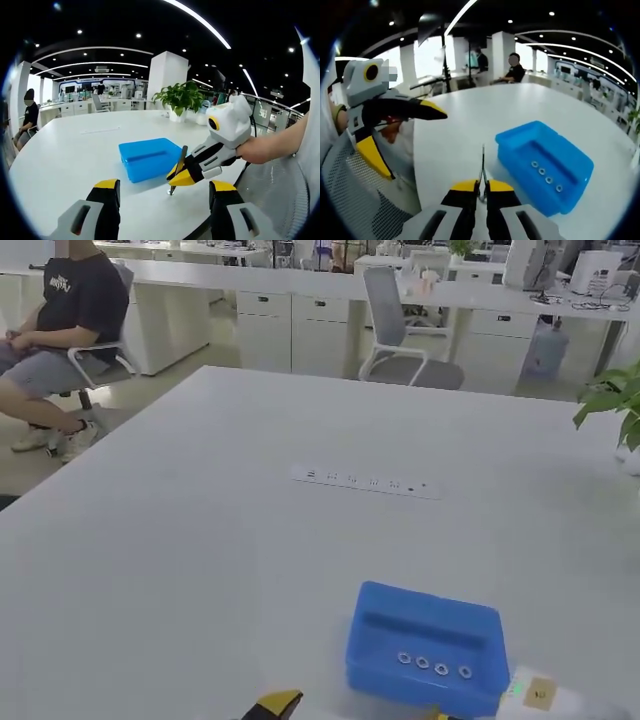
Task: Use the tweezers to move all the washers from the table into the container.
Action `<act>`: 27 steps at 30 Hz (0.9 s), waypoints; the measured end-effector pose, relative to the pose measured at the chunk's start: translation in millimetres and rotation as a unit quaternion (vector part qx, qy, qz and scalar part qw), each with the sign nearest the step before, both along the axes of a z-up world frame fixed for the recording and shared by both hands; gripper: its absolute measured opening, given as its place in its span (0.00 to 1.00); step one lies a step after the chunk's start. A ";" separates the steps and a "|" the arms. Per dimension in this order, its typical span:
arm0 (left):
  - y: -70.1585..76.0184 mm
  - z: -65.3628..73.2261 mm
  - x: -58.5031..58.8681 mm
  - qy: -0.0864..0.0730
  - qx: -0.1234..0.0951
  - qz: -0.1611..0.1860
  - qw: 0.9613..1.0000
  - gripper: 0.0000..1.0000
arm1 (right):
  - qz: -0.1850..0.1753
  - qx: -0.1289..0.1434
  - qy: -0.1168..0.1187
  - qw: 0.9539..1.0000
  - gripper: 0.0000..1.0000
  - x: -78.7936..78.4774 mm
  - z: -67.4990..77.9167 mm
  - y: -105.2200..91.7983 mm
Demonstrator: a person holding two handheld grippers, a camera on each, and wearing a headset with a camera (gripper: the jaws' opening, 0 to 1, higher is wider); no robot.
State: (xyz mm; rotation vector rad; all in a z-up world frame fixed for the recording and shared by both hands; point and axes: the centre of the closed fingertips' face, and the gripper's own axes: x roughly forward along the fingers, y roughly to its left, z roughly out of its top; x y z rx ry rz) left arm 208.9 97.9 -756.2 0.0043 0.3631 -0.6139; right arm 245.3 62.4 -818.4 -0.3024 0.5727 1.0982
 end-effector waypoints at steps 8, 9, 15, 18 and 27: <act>0.1 0.6 -0.1 0.000 -0.001 0.001 1.000 0.73 | -0.009 0.023 0.002 1.000 0.03 4.0 15.6 2.2; 0.3 0.6 0.0 -0.001 -0.001 0.001 1.000 0.73 | -0.011 0.028 0.005 1.000 0.03 5.3 18.2 2.7; 0.3 1.3 0.1 -0.001 -0.002 0.002 1.000 0.73 | -0.016 0.043 -0.008 0.999 0.03 18.6 39.1 4.2; 0.3 1.3 0.2 -0.001 -0.002 0.002 1.000 0.73 | -0.017 0.052 -0.020 0.998 0.03 28.3 54.3 6.9; 0.6 1.8 0.9 -0.003 -0.002 0.003 1.000 0.73 | -0.005 0.055 -0.049 0.997 0.03 61.2 82.1 17.0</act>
